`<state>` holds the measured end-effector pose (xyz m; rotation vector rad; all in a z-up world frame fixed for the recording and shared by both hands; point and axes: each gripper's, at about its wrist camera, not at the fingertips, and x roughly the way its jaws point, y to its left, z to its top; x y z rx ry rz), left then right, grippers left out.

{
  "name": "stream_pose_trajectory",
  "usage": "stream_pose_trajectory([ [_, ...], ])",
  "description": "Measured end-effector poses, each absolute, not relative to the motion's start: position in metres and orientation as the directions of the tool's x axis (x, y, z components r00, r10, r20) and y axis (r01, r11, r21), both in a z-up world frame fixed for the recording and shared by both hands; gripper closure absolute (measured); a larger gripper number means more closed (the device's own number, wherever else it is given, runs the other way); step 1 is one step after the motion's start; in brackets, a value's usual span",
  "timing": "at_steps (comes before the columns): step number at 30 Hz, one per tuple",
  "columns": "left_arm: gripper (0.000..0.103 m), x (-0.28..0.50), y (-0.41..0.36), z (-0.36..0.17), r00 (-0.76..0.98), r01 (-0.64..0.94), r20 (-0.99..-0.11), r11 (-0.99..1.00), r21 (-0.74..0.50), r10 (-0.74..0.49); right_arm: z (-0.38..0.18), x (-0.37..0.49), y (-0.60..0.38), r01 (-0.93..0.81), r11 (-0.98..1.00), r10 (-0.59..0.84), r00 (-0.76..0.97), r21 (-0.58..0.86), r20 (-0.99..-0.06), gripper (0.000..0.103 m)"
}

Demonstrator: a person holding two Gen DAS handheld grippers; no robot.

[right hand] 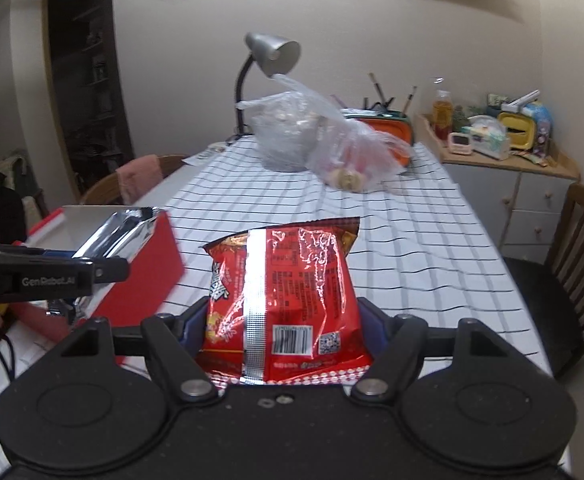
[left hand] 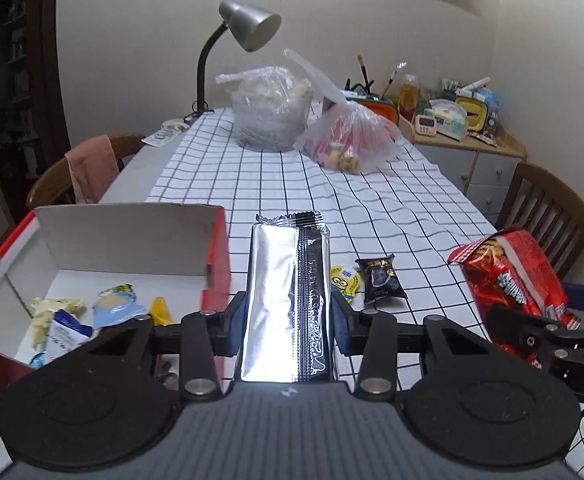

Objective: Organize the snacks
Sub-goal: 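Carry the silver bar and red chip bag with both tools over the red box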

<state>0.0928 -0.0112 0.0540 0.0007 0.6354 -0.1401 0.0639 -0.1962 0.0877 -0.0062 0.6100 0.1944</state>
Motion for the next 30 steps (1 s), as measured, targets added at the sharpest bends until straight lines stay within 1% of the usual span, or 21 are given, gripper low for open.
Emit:
stream_pose_trajectory([
  [2,0.061,0.086,-0.001,0.059,0.803,0.134,-0.580,0.990,-0.053,-0.140,0.091,0.059,-0.183,-0.211,0.976,0.208,0.797,0.062,-0.567,0.029],
  [9,0.061,0.073,0.046,0.069,0.825,0.098,-0.553,0.993,-0.065,-0.118,0.103,0.054,-0.131,-0.286,0.957,0.259,0.793,0.039,-0.551,0.029],
  [17,0.061,0.071,0.108,0.073,0.839,0.019,-0.541,0.997,-0.078,-0.059,0.102,0.066,-0.073,-0.344,0.939,0.299,0.779,0.023,-0.552,0.029],
  [30,0.061,0.090,0.182,0.061,0.823,-0.060,-0.567,0.998,-0.031,0.032,0.078,0.106,0.005,-0.391,0.920,0.311,0.750,-0.013,-0.584,0.029],
])
